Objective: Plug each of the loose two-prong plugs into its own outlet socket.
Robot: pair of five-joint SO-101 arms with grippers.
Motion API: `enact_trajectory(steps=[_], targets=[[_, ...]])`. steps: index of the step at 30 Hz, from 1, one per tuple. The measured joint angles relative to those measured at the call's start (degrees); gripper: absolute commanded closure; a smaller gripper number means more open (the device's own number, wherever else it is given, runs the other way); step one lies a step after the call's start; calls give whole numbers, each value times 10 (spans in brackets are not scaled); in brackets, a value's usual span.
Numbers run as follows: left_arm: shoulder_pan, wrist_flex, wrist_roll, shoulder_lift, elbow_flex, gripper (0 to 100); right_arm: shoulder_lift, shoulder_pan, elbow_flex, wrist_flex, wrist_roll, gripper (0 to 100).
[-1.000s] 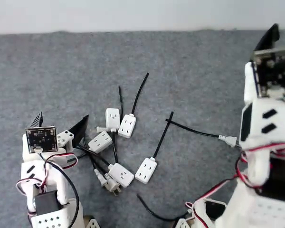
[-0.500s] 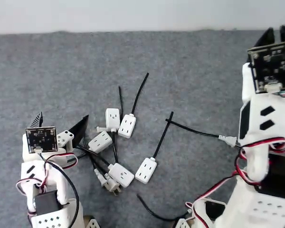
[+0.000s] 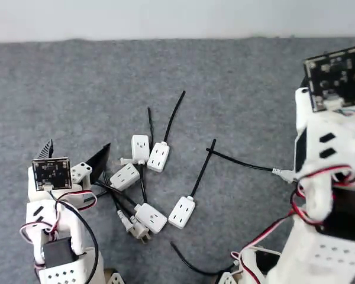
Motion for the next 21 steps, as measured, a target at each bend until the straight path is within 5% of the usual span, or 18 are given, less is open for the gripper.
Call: enact_trajectory(steps=[4, 21], targets=[[0, 0, 0, 0, 0, 555, -2, 2, 40, 0, 0, 983], [0, 0, 0, 0, 0, 555, -4, -23, 302, 88, 24, 991]])
